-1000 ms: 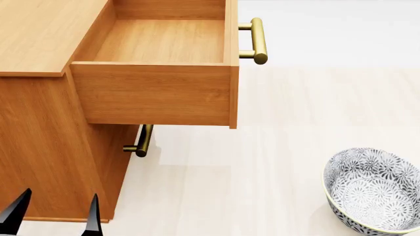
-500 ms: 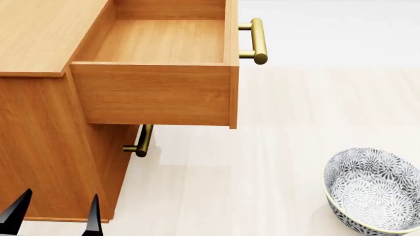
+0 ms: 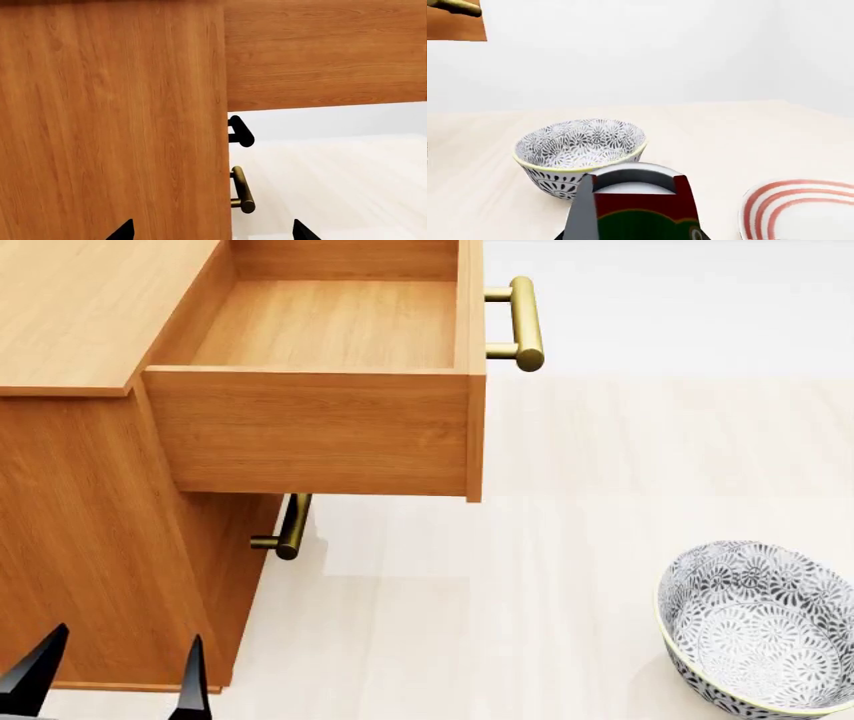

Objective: Put the ketchup in the top drawer of the cabinet.

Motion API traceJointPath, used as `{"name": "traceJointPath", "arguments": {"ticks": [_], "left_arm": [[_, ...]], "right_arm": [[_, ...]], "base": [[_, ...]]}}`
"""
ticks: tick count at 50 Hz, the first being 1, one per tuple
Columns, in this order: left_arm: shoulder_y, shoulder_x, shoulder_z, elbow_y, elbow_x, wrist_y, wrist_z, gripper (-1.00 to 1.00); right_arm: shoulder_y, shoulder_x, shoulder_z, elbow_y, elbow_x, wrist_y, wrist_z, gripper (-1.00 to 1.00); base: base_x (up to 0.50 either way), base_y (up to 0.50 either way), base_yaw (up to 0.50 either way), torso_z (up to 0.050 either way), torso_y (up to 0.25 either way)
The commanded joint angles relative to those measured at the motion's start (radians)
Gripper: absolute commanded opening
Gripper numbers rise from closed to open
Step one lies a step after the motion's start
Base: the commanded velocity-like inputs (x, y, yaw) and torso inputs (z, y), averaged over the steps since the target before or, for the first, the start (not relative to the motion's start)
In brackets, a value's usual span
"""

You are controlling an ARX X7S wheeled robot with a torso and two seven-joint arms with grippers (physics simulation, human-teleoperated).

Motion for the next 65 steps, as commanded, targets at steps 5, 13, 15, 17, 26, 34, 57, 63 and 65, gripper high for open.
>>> {"name": "traceJointPath", "arguments": {"ticks": [5,13,15,17,26,34,57,63,65], "left_arm": [[0.006,-0.008,-0.002,0.006,-0.007,0.003,-0.007,1.0],[0.004,-0.008,0.001,0.008,-0.009,0.003,-0.008,1.0],[0.001,-0.008,0.003,0.004,-0.01,0.005,-0.007,1.0],[-0.001,-0.007,0.006,0.003,-0.009,0.005,-0.007,1.0],[-0.01,-0.007,0.009,-0.004,-0.012,0.004,-0.008,1.0],[-0.018,-0.005,0.014,-0.015,-0.016,0.007,-0.005,1.0],[-0.026,-0.005,0.023,-0.033,-0.02,0.015,-0.007,1.0],[-0.025,-0.007,0.026,-0.03,-0.019,0.015,-0.01,1.0],[-0.025,-0.008,0.026,-0.03,-0.019,0.016,-0.01,1.0]], "right_arm": [[-0.225,-0.025,0.192,-0.349,0.13,-0.027,0.039,-1.0],[-0.264,-0.042,0.239,-0.409,0.161,-0.037,0.044,-1.0],[-0.269,-0.046,0.249,-0.419,0.158,-0.045,0.041,-1.0],[-0.28,-0.052,0.264,-0.438,0.18,-0.052,0.037,-1.0],[-0.304,-0.065,0.327,-0.493,0.223,-0.067,0.036,-1.0],[-0.347,-0.079,0.407,-0.565,0.292,-0.074,0.025,-1.0],[0.266,0.259,-0.089,-0.852,0.165,0.589,0.562,-1.0],[0.421,0.247,-0.208,-0.792,0.1,0.606,0.689,-1.0],[0.44,0.24,-0.239,-0.785,0.09,0.609,0.691,-1.0]], "base": [[0.0,0.0,0.0,0.0,0.0],[0.0,0.0,0.0,0.0,0.0],[0.0,0.0,0.0,0.0,0.0],[0.0,0.0,0.0,0.0,0.0],[0.0,0.0,0.0,0.0,0.0],[0.0,0.0,0.0,0.0,0.0],[0.0,0.0,0.0,0.0,0.0],[0.0,0.0,0.0,0.0,0.0],[0.0,0.0,0.0,0.0,0.0]]}}
